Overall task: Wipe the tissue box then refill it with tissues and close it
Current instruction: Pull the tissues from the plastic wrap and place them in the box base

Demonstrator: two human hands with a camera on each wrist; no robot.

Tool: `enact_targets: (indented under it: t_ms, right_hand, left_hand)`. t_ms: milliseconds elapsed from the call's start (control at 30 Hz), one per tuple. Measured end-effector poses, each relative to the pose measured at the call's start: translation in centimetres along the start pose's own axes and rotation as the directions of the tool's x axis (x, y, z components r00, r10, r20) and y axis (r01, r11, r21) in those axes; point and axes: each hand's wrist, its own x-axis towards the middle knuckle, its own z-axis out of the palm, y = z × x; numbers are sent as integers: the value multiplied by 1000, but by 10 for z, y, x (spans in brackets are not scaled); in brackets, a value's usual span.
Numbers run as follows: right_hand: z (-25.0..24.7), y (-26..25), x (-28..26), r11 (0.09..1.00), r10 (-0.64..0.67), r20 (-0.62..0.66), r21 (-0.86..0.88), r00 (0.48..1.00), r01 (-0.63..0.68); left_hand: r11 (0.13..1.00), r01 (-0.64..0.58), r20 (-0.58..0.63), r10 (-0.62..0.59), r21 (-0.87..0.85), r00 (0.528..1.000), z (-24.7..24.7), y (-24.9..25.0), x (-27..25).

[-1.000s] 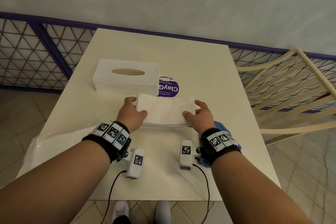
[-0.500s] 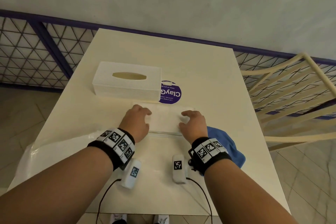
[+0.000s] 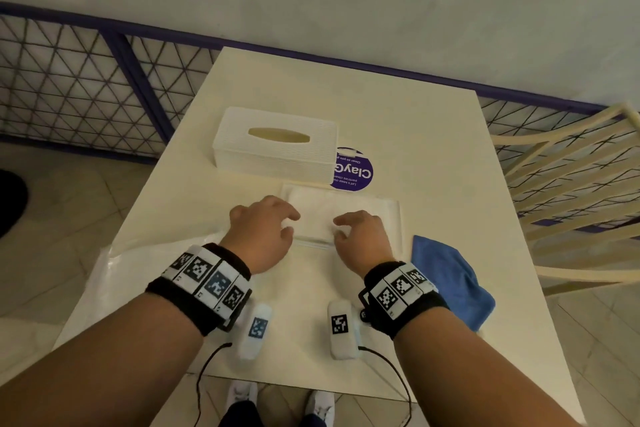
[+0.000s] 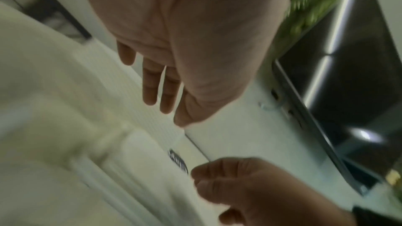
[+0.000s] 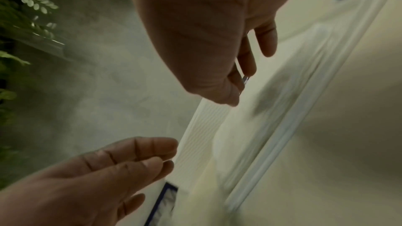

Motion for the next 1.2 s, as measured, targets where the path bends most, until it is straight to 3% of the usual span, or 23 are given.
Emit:
enact_targets:
  t_ms: [67,167,300,533,767,1000,1200]
  right_hand:
    - [13,-22,-7,992,-125,75,26,989,124]
    - [33,-52,-13,969,-243,170,94,955,230]
    - [53,-84,-7,973,-228,312,33,923,229]
    - [63,-119,11,970,-243,397,101,885,221]
    - [83,-140,18,923,-164,484,-231,859,306]
    - [87,-141,17,969,-208,369,-48,906,242]
    - [88,-138,13,997,-50,496,-21,867,69]
  left_hand:
    - [997,74,-89,-77,-33,993,-15,-25,-22]
    - [965,260,-86,-258,12,962,-26,-70,-57]
    - [912,383,-66,-377,148,924,-23,-116,-92]
    - [924,299,-15,-304,238,952,-6,-148,-111]
    - [927,286,-39,-286,242,958,2,-156,-116]
    - [931,295,-65,-288,216,955,7,-159,-119]
    - [937,317,-140,-298,143,944,9,-158,-120]
